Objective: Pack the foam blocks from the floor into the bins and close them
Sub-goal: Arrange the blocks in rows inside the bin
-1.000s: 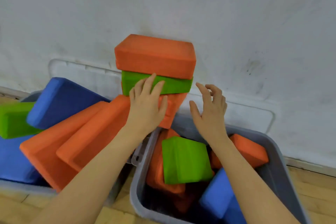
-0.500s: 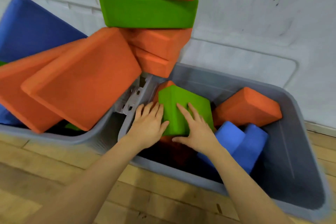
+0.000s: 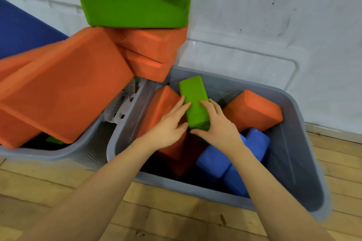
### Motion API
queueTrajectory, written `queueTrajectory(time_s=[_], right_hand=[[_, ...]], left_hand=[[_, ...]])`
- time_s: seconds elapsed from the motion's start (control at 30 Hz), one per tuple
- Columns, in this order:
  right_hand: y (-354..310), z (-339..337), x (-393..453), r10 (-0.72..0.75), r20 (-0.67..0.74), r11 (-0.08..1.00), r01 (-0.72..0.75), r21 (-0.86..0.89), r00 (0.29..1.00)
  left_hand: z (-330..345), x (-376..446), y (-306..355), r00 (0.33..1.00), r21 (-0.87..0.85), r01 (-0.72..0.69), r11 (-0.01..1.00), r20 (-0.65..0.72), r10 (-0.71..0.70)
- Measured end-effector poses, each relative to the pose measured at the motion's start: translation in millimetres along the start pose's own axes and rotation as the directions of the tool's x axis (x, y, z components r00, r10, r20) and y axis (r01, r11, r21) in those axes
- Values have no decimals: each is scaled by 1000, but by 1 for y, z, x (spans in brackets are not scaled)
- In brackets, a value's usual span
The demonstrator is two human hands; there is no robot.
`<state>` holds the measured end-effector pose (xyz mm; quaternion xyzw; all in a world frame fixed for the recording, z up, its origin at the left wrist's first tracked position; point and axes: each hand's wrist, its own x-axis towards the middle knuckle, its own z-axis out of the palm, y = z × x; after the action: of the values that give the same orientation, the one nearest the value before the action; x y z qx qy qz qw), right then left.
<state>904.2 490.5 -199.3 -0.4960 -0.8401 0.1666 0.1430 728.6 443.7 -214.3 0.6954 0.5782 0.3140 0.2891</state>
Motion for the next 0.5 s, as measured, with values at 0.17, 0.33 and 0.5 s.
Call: queueTrajectory(time_s=[0.17,0.33,0.5], right_hand=[[3,1,-8,45,-129,997,-37,66,991],[8,3,-27,81,-226,977,-32,211,971],[0,15,-24,108,-208,977,-66,201,972]], left_hand=[[-2,-6,-9,935,231,353,907,-112,-336],[3,-12,-28,839,407,514,755,-56,-541],[6,-11,-26,935,407,334,850,-33,-352]])
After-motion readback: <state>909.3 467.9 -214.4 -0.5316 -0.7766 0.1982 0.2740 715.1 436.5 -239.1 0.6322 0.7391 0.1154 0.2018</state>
